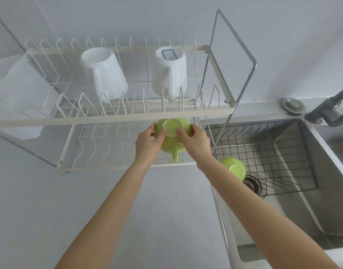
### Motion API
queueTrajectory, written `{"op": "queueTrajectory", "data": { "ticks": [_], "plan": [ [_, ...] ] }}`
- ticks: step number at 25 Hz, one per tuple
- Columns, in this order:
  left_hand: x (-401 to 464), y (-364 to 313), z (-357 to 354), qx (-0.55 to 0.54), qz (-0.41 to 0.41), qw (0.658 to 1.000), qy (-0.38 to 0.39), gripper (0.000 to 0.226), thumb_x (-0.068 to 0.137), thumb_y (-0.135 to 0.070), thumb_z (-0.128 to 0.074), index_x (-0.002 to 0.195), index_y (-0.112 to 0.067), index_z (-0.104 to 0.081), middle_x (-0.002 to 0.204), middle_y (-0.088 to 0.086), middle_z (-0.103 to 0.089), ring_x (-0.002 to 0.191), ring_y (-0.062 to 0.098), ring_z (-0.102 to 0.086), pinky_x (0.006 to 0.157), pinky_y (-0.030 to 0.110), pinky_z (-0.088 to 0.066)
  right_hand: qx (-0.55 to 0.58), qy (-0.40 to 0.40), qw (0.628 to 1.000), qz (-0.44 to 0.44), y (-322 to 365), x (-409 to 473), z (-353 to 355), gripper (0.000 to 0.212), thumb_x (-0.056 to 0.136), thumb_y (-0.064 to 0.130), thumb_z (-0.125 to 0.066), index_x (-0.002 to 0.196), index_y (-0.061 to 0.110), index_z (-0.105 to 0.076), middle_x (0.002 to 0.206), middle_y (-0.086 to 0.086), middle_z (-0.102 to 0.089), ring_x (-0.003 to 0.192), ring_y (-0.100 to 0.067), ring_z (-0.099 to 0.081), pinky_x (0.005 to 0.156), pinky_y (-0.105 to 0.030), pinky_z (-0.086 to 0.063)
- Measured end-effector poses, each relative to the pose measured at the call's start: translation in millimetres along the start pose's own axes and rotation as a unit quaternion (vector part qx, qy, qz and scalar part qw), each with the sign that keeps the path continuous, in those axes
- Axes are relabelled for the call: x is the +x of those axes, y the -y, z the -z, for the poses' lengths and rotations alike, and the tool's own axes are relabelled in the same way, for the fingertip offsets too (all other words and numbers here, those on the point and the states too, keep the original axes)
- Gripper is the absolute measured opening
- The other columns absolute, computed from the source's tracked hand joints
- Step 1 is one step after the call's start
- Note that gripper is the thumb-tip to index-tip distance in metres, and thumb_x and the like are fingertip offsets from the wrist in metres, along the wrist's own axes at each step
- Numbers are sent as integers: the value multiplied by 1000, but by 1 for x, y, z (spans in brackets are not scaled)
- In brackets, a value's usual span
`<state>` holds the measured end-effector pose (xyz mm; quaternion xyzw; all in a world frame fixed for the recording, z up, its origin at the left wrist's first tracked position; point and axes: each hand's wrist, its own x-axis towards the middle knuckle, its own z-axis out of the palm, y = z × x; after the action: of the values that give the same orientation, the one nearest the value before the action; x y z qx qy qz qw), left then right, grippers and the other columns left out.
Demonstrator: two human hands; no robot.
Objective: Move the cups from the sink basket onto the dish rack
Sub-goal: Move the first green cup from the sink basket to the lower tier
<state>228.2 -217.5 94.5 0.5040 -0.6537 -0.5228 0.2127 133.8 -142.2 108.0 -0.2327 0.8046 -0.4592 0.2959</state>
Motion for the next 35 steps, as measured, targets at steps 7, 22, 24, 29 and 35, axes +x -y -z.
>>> {"op": "queueTrajectory", "data": {
  "ticks": [7,22,24,29,35],
  "plan": [
    [26,-5,-11,90,-11,996,-7,35,89,-35,-48,112,-11,-59,92,7,-58,92,30,-60,86,35,-51,6,-13,999,-44,-6,30,-15,22,90,35,-47,86,13,-47,78,-2,-51,79,-22,-48,55,-26,-35],
    [44,-15,-12,171,23,985,-2,46,87,-42,-48,117,-9,-56,125,14,-60,118,34,-51,92,36,-42,11,8,998,-65,-1,52,-11,32,91,35,-49,100,5,-57,83,-3,-51,88,-21,-45,57,-26,-36],
    [44,-16,-12,171,22,985,3,46,87,-42,-48,118,-9,-55,126,14,-59,119,33,-51,93,35,-41,10,8,998,-69,-1,52,-11,27,90,35,-50,92,8,-54,74,0,-48,85,-22,-45,53,-25,-34],
    [40,-19,-9,143,7,990,-2,42,88,-38,-49,116,-6,-56,115,14,-61,116,33,-52,85,32,-40,-9,8,998,-69,3,50,-10,38,92,33,-48,111,1,-54,94,-6,-49,87,-23,-46,64,-28,-40],
    [12,-23,2,207,-90,974,9,44,89,-30,-50,126,-7,-47,132,16,-52,122,32,-49,95,36,-40,-169,47,984,-2,-3,36,-11,57,86,41,-51,132,7,-41,138,-12,-46,128,-31,-41,102,-43,-40]
  ]
}}
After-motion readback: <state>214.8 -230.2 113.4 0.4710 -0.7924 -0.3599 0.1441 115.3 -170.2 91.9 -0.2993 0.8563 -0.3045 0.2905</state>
